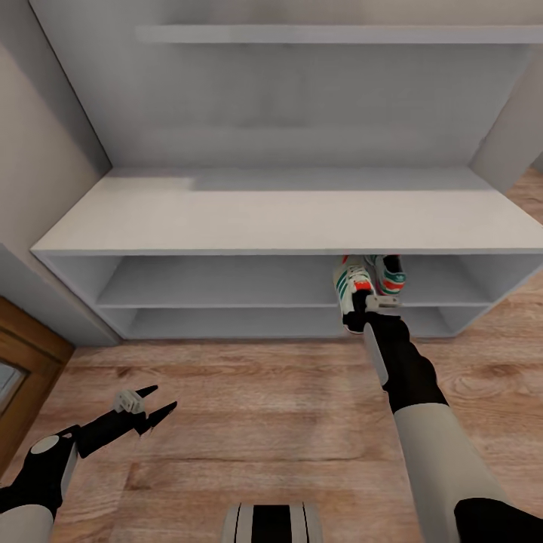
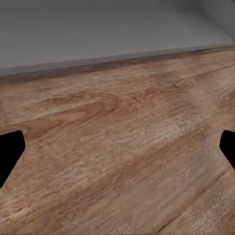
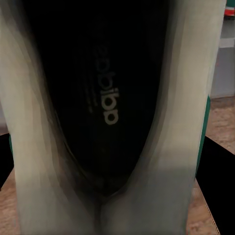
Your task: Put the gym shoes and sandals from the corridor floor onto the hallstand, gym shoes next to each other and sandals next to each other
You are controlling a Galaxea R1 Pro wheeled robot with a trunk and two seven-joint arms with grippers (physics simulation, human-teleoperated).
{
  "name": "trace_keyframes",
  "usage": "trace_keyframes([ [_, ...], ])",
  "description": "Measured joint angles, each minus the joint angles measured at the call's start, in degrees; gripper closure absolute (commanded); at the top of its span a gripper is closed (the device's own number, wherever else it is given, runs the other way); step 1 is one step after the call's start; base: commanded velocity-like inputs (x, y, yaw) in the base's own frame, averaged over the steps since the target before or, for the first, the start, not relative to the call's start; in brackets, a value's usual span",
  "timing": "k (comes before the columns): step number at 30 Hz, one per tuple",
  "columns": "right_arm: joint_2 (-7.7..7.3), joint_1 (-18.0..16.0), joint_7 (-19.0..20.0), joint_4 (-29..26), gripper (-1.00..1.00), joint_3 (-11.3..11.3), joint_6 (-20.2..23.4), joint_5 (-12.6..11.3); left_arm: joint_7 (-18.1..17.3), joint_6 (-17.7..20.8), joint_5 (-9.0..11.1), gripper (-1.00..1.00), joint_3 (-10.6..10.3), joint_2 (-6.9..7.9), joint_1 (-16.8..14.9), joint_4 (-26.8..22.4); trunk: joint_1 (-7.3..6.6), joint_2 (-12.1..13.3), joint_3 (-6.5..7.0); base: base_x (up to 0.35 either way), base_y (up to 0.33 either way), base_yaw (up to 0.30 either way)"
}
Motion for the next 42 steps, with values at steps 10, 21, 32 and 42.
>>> trace_keyframes([
  [10, 0.00, -0.01, 0.00, 0.02, 1.00, 0.06, -0.01, -0.01, -0.01, 0.00, -0.05, -1.00, 0.01, 0.00, 0.00, -0.02, 0.03, 0.00, 0.00, 0.109, -0.019, 0.000],
  [21, 0.00, -0.01, 0.01, 0.02, 1.00, 0.05, -0.01, -0.03, -0.01, 0.00, -0.08, -1.00, 0.01, 0.00, 0.00, -0.02, 0.01, 0.00, 0.00, 0.248, 0.000, 0.000],
  [32, 0.00, 0.00, 0.00, 0.01, 1.00, 0.07, -0.01, -0.01, -0.06, 0.00, -0.08, -1.00, 0.01, 0.00, 0.00, -0.02, 0.03, 0.00, 0.00, 0.040, 0.000, 0.000],
  [42, 0.00, 0.00, 0.00, 0.02, 1.00, 0.07, -0.01, -0.01, -0.08, 0.00, -0.08, -1.00, 0.01, 0.00, 0.00, -0.02, 0.11, -0.04, -0.67, 0.000, 0.000, 0.000],
])
